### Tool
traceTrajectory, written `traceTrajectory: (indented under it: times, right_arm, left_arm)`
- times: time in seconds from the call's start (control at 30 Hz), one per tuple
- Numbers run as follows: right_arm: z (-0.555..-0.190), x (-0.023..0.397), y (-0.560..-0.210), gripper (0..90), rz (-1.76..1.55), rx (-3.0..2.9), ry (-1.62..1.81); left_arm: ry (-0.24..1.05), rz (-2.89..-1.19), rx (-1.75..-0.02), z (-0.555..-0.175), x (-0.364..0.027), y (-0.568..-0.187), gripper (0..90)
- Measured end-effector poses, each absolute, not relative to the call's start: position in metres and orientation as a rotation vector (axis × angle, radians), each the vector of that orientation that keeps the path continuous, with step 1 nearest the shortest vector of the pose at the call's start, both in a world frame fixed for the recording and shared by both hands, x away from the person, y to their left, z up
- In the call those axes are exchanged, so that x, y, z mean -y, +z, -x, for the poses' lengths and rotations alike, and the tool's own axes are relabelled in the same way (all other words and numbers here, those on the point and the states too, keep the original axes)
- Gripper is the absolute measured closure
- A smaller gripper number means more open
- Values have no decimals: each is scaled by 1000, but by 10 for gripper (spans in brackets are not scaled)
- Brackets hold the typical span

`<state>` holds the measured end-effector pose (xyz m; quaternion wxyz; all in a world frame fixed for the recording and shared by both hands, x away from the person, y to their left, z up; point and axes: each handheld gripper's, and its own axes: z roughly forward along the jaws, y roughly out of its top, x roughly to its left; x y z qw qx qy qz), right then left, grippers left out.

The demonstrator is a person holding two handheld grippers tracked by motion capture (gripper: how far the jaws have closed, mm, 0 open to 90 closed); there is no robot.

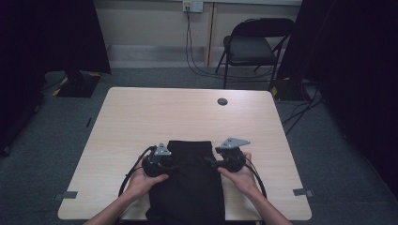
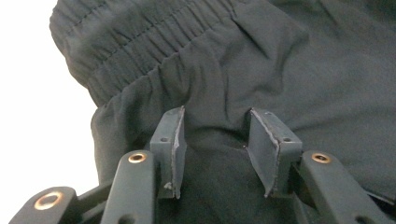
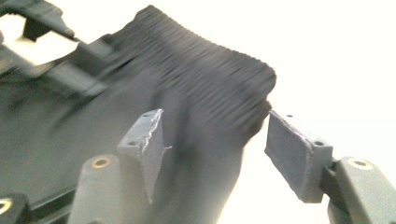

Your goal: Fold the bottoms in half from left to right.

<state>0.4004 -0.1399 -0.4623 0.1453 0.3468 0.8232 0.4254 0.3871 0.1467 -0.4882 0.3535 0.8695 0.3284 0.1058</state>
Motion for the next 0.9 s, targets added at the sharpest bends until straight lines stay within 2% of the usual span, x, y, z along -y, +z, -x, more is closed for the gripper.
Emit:
traceTrajectory:
  times: [0.17, 0.27, 0.6, 0.73, 0.9]
  right_arm:
    - [-435, 133, -474, 337, -1089, -2341, 1254]
    - [-444, 124, -487, 351, -1104, -2373, 1244]
    - [-436, 117, -501, 351, -1064, -2385, 1201]
    - [-435, 117, -499, 351, -1059, -2392, 1193]
    - [-431, 116, -486, 308, -1031, -2423, 1154]
  left_arm:
    - [269, -2260, -838, -379, -148, -488, 562]
    - [248, -2248, -830, -380, -151, -488, 562]
    - [214, -2214, -845, -387, -154, -480, 515]
    - [282, -2098, -849, -389, -164, -463, 467]
    - [274, -2037, -941, -405, -183, -460, 446]
